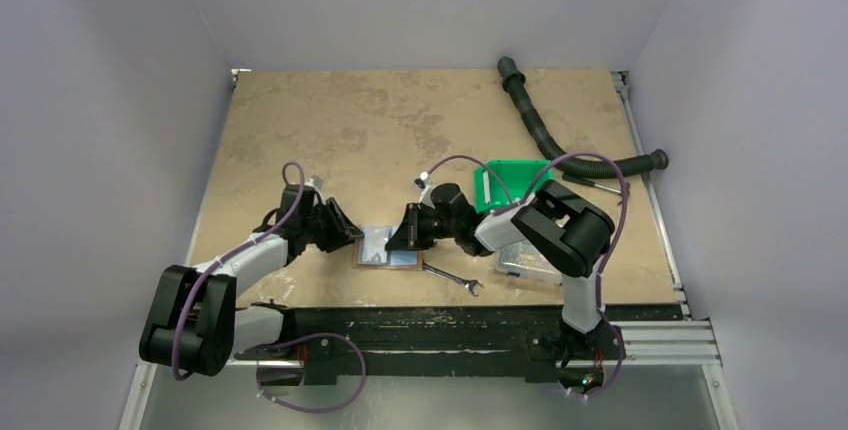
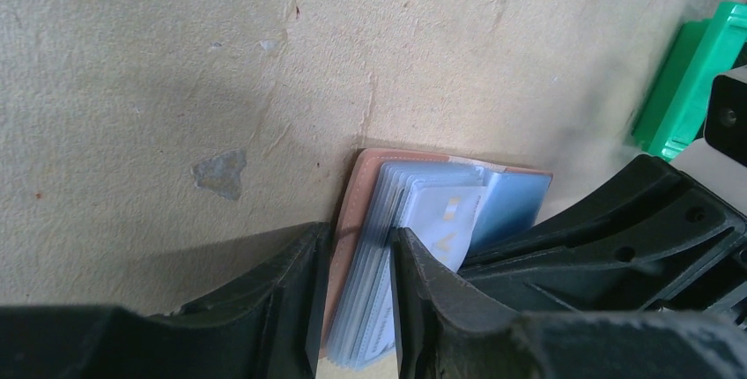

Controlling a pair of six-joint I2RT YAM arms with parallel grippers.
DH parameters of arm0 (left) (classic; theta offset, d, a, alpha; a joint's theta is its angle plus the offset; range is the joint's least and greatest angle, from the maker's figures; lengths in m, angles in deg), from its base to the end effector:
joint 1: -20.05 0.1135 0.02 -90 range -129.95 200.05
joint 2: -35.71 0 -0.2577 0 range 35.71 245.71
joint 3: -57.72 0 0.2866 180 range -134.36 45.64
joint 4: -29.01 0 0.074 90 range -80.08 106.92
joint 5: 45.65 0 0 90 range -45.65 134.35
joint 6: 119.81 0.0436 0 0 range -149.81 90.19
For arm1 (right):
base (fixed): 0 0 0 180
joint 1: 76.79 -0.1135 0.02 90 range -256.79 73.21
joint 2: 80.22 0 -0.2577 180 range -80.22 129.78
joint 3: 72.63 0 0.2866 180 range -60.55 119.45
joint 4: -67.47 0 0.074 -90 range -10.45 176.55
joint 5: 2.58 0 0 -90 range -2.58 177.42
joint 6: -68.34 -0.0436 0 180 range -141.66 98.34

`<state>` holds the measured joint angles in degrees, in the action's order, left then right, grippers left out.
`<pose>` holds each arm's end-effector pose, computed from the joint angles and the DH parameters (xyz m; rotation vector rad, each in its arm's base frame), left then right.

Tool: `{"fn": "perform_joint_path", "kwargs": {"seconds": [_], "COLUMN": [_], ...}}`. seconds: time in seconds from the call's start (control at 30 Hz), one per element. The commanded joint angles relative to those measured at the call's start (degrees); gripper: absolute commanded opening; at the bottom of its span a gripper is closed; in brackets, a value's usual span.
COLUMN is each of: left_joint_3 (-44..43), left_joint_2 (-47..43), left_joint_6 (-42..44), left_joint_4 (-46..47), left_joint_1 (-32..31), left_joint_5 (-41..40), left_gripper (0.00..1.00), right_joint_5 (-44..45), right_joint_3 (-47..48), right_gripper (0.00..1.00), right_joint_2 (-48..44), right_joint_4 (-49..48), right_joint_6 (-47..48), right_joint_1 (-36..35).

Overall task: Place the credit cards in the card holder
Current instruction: Insert the credit card into the card holder, then pick up the credit card from the storage box.

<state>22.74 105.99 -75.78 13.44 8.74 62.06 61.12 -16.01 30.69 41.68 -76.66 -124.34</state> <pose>0.2326 -0.0600 0.1009 -0.6306 2.4994 -0.7903 0.2413 0.2924 0.0676 -0.1764 2.4089 1.4601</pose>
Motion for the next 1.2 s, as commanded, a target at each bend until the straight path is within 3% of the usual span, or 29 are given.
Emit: {"fn": "perform_joint_path", "kwargs": {"seconds": [0.0,0.3,0.43,0.53,0.7,0.9,0.97,1.07,1.17], "left_joint_3": [1.7,1.4,-1.4,-4.5,-11.5,-23.5,-26.3,-31.0,-38.0], "left_joint_2": [1.0,0.6,-0.2,-1.9,-3.3,-4.8,-4.0,0.7,7.5], "left_joint_6": [0.5,0.5,1.5,1.8,2.9,9.4,13.8,17.9,20.8], "left_joint_4": [-3.6,-3.0,-7.0,-10.8,-18.2,-24.2,-21.4,-17.3,-18.1], "left_joint_1": [0.0,0.0,0.0,0.0,0.1,0.1,0.1,-0.7,-4.9], "left_joint_5": [0.2,0.5,-1.2,-3.0,-6.1,-11.3,-7.0,3.4,6.1], "left_gripper": [0.34,0.35,0.37,0.42,0.60,0.74,0.78,0.81,0.82], "right_joint_5": [0.7,0.3,1.0,4.6,8.7,14.9,18.5,32.6,27.8], "right_joint_3": [4.2,7.7,5.8,6.8,8.9,11.0,11.1,15.3,15.9], "right_gripper": [0.14,0.18,0.25,0.34,0.49,0.55,0.58,0.66,0.72], "right_joint_2": [0.2,2.0,-1.9,-6.7,-15.4,-26.2,-29.9,-31.2,-30.7], "right_joint_4": [0.4,1.4,4.7,14.5,27.0,41.6,45.1,55.7,57.0], "right_joint_6": [2.3,5.1,6.7,12.7,21.1,31.1,34.6,39.2,39.8], "right_joint_1": [-0.7,-1.7,-1.8,-1.4,0.6,9.9,14.4,18.1,25.4]}}
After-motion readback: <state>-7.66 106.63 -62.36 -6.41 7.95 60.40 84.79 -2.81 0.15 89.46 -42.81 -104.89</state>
